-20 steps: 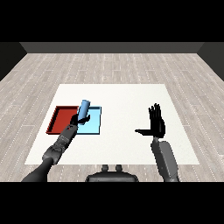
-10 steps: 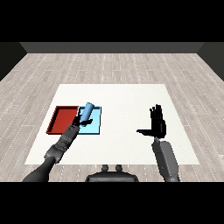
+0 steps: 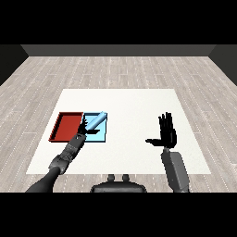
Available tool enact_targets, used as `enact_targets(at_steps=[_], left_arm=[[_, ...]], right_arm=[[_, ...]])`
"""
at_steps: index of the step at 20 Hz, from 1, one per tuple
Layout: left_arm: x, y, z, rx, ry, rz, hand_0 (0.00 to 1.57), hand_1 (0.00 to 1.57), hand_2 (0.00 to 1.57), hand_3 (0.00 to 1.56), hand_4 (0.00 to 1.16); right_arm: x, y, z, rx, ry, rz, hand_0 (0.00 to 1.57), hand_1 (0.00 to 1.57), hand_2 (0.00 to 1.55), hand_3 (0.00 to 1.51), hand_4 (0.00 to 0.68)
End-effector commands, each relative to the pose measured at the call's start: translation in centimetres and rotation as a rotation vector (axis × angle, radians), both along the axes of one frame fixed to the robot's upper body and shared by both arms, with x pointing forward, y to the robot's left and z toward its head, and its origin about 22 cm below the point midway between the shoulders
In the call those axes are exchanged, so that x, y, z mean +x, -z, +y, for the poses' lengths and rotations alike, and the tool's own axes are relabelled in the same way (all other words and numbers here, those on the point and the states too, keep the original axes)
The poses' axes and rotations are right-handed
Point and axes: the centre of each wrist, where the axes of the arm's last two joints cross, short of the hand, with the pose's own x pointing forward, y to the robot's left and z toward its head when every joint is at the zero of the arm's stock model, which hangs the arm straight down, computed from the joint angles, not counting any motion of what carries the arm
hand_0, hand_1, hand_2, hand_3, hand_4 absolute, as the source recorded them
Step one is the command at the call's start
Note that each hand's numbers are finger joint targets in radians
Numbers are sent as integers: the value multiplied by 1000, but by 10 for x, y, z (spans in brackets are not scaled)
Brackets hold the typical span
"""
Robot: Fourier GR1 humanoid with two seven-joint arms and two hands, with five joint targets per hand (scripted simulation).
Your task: Pick the blue can and put it in the blue box
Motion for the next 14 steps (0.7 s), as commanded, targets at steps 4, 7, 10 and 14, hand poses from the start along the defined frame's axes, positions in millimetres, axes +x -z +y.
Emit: enact_targets(at_steps=[4, 7, 10, 14], left_arm=[[15, -24, -3, -14, -94, -446, 0, 0, 0, 0, 0], [21, -41, -16, -119, 98, -654, 0, 0, 0, 0, 0], [8, -39, -9, -172, 202, -791, 0, 0, 0, 0, 0], [-18, -31, -39, -315, 299, -920, 0, 0, 0, 0, 0]], right_arm=[[11, -11, 14, 7, -17, -12, 0, 0, 0, 0, 0], [0, -2, -6, 26, -16, -12, 0, 0, 0, 0, 0], [-1, -3, 7, -33, -33, 17, 0, 0, 0, 0, 0], [4, -13, 0, -61, -16, 29, 0, 0, 0, 0, 0]])
